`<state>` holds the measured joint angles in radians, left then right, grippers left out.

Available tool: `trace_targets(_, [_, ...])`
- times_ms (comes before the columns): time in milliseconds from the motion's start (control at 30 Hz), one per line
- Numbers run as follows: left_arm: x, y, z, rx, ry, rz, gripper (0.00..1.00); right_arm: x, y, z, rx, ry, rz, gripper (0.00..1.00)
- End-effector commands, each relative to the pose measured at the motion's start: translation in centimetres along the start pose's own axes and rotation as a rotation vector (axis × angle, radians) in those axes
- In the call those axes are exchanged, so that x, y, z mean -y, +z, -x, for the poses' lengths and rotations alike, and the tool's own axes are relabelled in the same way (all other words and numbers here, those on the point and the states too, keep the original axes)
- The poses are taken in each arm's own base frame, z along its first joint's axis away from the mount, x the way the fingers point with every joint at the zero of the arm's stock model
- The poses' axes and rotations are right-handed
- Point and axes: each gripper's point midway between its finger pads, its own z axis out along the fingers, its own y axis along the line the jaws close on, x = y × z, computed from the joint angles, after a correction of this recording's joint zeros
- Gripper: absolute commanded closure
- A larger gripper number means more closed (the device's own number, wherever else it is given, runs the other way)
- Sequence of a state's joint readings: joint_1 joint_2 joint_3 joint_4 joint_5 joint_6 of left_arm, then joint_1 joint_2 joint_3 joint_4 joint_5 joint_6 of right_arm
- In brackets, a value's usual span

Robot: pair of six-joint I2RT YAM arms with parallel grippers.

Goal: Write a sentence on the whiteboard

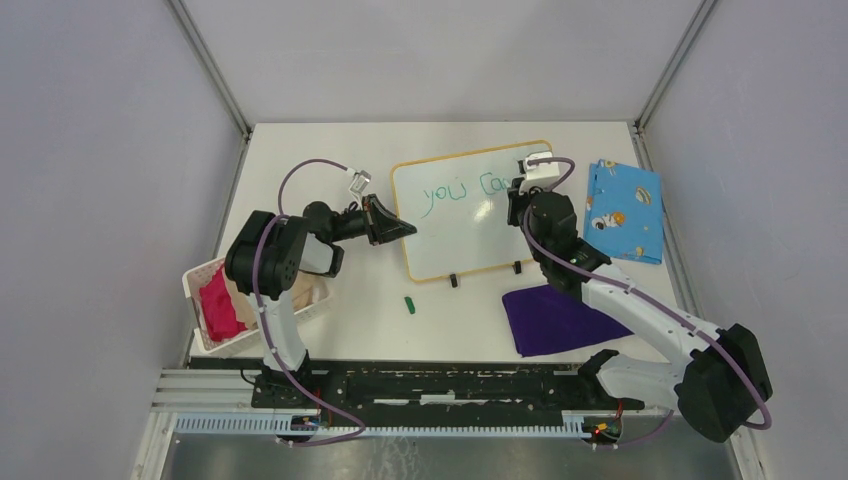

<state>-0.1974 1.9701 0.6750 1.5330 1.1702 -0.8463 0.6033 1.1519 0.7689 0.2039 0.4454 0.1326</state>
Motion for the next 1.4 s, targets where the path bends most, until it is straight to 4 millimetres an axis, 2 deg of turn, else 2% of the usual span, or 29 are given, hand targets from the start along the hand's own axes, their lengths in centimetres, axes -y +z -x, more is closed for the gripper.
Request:
trace_targets(0, [1.0,0.4,0.4,-0.003,0.085,-0.06,0.98,0.4,0.5,2.8,0.061,0.019,-0.02,1.0])
trace_targets(233, [0.9,0.4,0.4,-0.003,0.084,-0.06,0.98,1.4,0.6,2.6,0.057,0.021,-0.053,1.0])
trace_targets(800, [1.1,0.5,0.3,-0.005,0.082,-0.064,0.98,2.3,-0.7,-1.4,-0.009,0.021,-0.061,1.0])
trace_targets(1033, [1.2,0.5,0.3,-0.003,0.082,-0.064,0.98,2.6,-1.3,-1.9,-0.016,0.022,-0.064,1.0])
trace_targets(1167, [1.2,0.6,0.3,-0.005,0.081,-0.066,0.98,2.5,-1.7,-0.1,0.017,0.037,-0.058,1.0])
trace_targets(1367, [1.2,0.6,0.3,-0.006,0.08,-0.067,0.98,1.2,-3.5,5.8,0.133,0.095,0.039,1.0])
